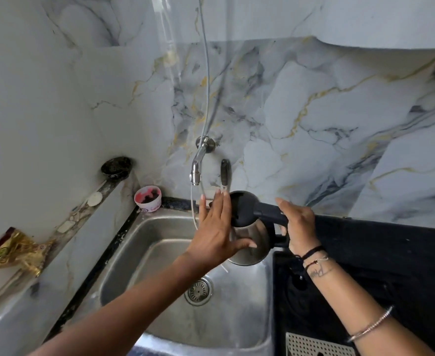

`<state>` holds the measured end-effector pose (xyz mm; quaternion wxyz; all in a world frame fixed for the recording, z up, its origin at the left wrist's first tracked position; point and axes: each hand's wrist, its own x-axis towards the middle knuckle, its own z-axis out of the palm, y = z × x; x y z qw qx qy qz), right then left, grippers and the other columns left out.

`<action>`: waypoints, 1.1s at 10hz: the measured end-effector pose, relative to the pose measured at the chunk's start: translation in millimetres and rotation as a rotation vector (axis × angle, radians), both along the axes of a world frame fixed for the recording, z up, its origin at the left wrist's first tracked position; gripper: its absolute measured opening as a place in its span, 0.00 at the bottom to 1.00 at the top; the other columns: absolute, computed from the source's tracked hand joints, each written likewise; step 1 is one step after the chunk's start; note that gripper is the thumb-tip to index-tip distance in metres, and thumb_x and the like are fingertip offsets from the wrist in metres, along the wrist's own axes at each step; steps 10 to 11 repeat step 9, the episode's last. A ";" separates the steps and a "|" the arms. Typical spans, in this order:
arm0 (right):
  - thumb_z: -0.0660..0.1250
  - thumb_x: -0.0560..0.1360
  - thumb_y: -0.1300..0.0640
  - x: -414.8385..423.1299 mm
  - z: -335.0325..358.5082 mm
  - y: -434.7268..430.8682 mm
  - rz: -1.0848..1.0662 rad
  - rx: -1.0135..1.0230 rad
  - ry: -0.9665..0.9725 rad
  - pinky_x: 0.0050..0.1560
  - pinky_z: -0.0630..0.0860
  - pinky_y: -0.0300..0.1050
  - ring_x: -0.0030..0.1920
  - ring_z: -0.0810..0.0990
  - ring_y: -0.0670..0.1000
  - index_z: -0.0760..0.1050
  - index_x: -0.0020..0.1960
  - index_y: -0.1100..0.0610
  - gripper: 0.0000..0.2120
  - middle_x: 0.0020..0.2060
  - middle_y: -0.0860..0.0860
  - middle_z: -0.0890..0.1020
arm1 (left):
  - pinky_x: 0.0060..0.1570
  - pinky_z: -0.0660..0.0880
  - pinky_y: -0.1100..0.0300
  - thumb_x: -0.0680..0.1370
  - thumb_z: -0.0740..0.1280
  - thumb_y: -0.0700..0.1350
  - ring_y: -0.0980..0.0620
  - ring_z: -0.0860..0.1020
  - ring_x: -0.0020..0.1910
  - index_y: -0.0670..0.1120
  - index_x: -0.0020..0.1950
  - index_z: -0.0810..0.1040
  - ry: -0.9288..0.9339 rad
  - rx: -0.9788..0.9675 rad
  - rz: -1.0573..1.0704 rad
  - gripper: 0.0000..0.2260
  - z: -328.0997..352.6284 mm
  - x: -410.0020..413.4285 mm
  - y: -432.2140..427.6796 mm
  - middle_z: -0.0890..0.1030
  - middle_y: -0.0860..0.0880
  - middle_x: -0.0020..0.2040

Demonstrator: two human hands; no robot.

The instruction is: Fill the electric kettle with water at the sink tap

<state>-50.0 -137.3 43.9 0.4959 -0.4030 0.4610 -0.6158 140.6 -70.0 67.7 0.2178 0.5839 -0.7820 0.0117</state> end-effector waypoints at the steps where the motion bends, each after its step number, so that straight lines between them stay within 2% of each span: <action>1: 0.74 0.60 0.44 -5.6 7.1 12.0 0.006 -0.002 0.030 0.28 0.61 0.42 0.26 0.66 0.49 0.70 0.21 0.52 0.19 0.22 0.45 0.67 | 0.72 0.28 0.47 0.69 0.68 0.70 0.36 0.51 0.80 0.33 0.79 0.46 0.055 -0.022 0.020 0.57 -6.2 -8.9 12.3 0.49 0.38 0.80; 2: 0.74 0.63 0.46 -44.2 4.0 37.7 -0.004 -0.022 0.024 0.33 0.66 0.44 0.32 0.71 0.52 0.76 0.28 0.56 0.15 0.28 0.53 0.73 | 0.73 0.27 0.53 0.63 0.65 0.78 0.45 0.39 0.80 0.39 0.80 0.38 0.306 0.004 0.122 0.64 -26.8 -45.6 35.1 0.40 0.44 0.81; 3: 0.73 0.64 0.48 -83.7 -1.9 50.0 -0.015 -0.026 0.004 0.37 0.68 0.48 0.36 0.73 0.55 0.79 0.35 0.62 0.16 0.33 0.57 0.75 | 0.78 0.42 0.47 0.57 0.72 0.77 0.46 0.48 0.81 0.46 0.81 0.44 0.586 0.170 0.152 0.66 -35.7 -77.4 45.6 0.50 0.47 0.82; 4: 0.73 0.65 0.48 -139.5 -19.1 59.4 -0.029 0.015 0.050 0.38 0.63 0.53 0.39 0.68 0.57 0.74 0.34 0.68 0.21 0.37 0.59 0.71 | 0.65 0.70 0.66 0.55 0.85 0.61 0.62 0.72 0.68 0.66 0.70 0.62 0.819 0.325 0.045 0.49 -60.7 -119.2 50.9 0.75 0.64 0.67; 5: 0.72 0.66 0.49 -163.4 -35.0 67.7 -0.036 0.068 0.060 0.37 0.63 0.54 0.38 0.69 0.57 0.73 0.31 0.71 0.23 0.36 0.59 0.71 | 0.62 0.71 0.69 0.54 0.87 0.55 0.66 0.74 0.65 0.66 0.69 0.65 0.825 0.335 0.035 0.49 -81.3 -140.5 56.0 0.77 0.66 0.65; 6: 0.70 0.67 0.51 -188.1 -58.8 80.0 -0.057 0.135 0.061 0.34 0.64 0.52 0.35 0.70 0.56 0.74 0.31 0.66 0.17 0.32 0.57 0.73 | 0.67 0.71 0.53 0.54 0.88 0.53 0.56 0.74 0.68 0.58 0.71 0.67 0.879 0.363 0.042 0.50 -102.7 -169.4 59.3 0.77 0.58 0.67; 7: 0.68 0.68 0.53 -218.9 -72.0 80.1 -0.105 0.142 0.087 0.31 0.64 0.46 0.31 0.70 0.52 0.73 0.28 0.60 0.15 0.27 0.53 0.72 | 0.67 0.72 0.56 0.56 0.88 0.53 0.56 0.74 0.68 0.59 0.71 0.66 0.897 0.422 0.024 0.49 -110.9 -198.5 53.7 0.77 0.58 0.67; 8: 0.67 0.70 0.53 -258.6 -84.0 82.2 -0.140 0.156 0.148 0.25 0.62 0.39 0.24 0.66 0.43 0.68 0.21 0.51 0.20 0.20 0.41 0.70 | 0.63 0.72 0.67 0.57 0.87 0.54 0.60 0.74 0.68 0.63 0.70 0.65 0.900 0.487 -0.027 0.48 -121.8 -237.3 56.8 0.77 0.62 0.67; 9: 0.66 0.71 0.53 -276.8 -98.6 92.5 -0.098 0.155 0.215 0.24 0.61 0.39 0.23 0.63 0.41 0.64 0.21 0.50 0.21 0.20 0.40 0.67 | 0.60 0.70 0.74 0.58 0.86 0.55 0.65 0.73 0.67 0.68 0.69 0.64 0.902 0.547 -0.045 0.47 -130.9 -251.5 69.3 0.76 0.67 0.66; 11: 0.66 0.71 0.53 -276.8 -98.6 92.5 -0.098 0.155 0.215 0.24 0.61 0.39 0.23 0.63 0.41 0.64 0.21 0.50 0.21 0.20 0.40 0.67 | 0.60 0.70 0.74 0.58 0.86 0.55 0.65 0.73 0.67 0.68 0.69 0.64 0.902 0.547 -0.045 0.47 -130.9 -251.5 69.3 0.76 0.67 0.66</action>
